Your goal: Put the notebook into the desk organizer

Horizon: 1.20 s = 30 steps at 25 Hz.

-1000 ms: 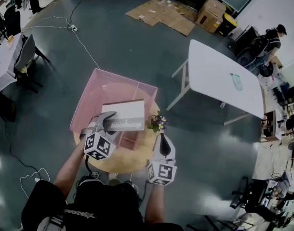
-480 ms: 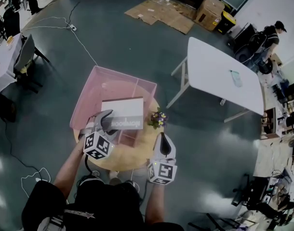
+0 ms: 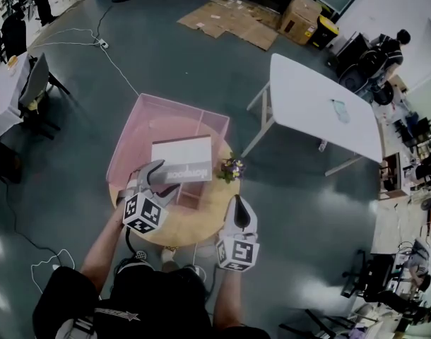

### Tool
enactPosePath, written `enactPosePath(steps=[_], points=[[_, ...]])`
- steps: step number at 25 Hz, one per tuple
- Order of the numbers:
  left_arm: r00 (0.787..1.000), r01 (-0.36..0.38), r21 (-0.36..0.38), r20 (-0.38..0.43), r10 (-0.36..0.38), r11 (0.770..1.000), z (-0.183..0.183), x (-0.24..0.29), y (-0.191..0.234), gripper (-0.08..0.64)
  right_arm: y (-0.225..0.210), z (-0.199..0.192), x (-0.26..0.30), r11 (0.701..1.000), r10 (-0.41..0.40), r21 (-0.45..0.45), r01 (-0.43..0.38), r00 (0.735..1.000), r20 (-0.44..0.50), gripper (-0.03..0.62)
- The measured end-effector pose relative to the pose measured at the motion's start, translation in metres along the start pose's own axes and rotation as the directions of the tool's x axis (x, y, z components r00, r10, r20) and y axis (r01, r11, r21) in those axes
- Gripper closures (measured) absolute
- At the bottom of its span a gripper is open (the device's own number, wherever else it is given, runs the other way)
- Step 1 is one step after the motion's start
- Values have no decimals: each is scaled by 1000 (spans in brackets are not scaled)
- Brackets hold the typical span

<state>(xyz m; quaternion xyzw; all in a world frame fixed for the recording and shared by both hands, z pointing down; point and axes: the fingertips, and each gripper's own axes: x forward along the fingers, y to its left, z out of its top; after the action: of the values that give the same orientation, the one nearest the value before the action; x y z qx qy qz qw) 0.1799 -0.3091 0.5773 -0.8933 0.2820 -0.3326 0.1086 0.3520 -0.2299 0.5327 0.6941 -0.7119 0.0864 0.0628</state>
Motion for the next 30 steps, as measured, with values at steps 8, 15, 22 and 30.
enactPosePath(steps=[8, 15, 22, 30], points=[[997, -33, -23, 70, 34, 999, 10, -28, 0, 218, 17, 12, -19, 1000, -21, -20, 22, 1000, 21, 588], [987, -59, -75, 145, 69, 995, 15, -72, 3, 219, 51, 27, -46, 999, -31, -43, 33, 998, 47, 588], [972, -81, -119, 212, 105, 990, 5, -119, 9, 221, 90, 31, -75, 997, -54, -59, 58, 996, 75, 588], [954, -106, -228, 252, 164, 968, -24, -185, 14, 258, 142, 30, -118, 994, -71, -76, 79, 993, 97, 588]])
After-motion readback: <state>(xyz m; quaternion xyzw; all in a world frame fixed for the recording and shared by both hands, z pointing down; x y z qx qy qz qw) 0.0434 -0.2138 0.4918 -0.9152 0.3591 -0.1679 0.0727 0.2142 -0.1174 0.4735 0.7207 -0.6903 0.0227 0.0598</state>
